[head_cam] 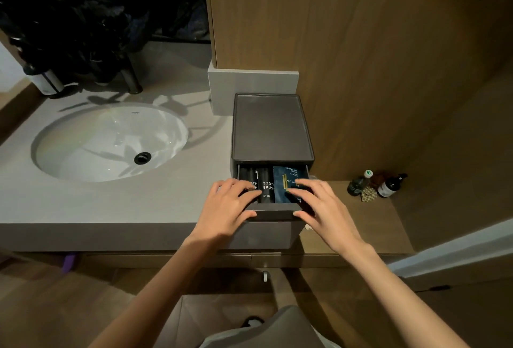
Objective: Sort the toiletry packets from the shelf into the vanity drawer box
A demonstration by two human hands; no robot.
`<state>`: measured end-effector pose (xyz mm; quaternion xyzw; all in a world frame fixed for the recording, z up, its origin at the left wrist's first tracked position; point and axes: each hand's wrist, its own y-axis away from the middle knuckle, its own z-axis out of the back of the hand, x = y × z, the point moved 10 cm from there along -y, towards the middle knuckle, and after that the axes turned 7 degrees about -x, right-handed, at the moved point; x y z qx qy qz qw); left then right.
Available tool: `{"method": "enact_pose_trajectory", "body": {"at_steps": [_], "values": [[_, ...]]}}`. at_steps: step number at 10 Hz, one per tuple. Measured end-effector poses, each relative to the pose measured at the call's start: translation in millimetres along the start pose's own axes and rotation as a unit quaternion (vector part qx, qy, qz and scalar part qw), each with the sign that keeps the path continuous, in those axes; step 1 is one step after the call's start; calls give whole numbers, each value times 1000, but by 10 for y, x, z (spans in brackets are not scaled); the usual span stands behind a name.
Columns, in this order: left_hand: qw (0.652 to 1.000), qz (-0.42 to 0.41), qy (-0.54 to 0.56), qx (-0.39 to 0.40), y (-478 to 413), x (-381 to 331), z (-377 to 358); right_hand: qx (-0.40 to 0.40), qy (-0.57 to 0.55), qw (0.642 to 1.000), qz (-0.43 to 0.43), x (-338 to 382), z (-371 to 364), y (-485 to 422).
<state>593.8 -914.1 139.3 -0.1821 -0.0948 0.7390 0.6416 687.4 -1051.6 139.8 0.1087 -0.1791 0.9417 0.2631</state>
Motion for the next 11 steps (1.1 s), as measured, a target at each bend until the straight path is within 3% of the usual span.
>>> {"method": "enact_pose_trajectory", "body": {"at_steps": [3,5,8,10,11], "values": [[994,68,-16,79,-532,372,-153,17,55,998,-18,-249,-154,-632],[989,59,-46,124,-747,598,-325,78,102,992,-17,-412,-314,-956],[992,38,-45,108,-829,606,-335,117,142,983,-25,-477,-361,-1015],[989,77,-43,120,-855,560,-303,114,132,983,-48,-410,-284,-991],[988,107,4,109,-859,525,-211,154,82,982,-66,-375,-251,-979]]}}
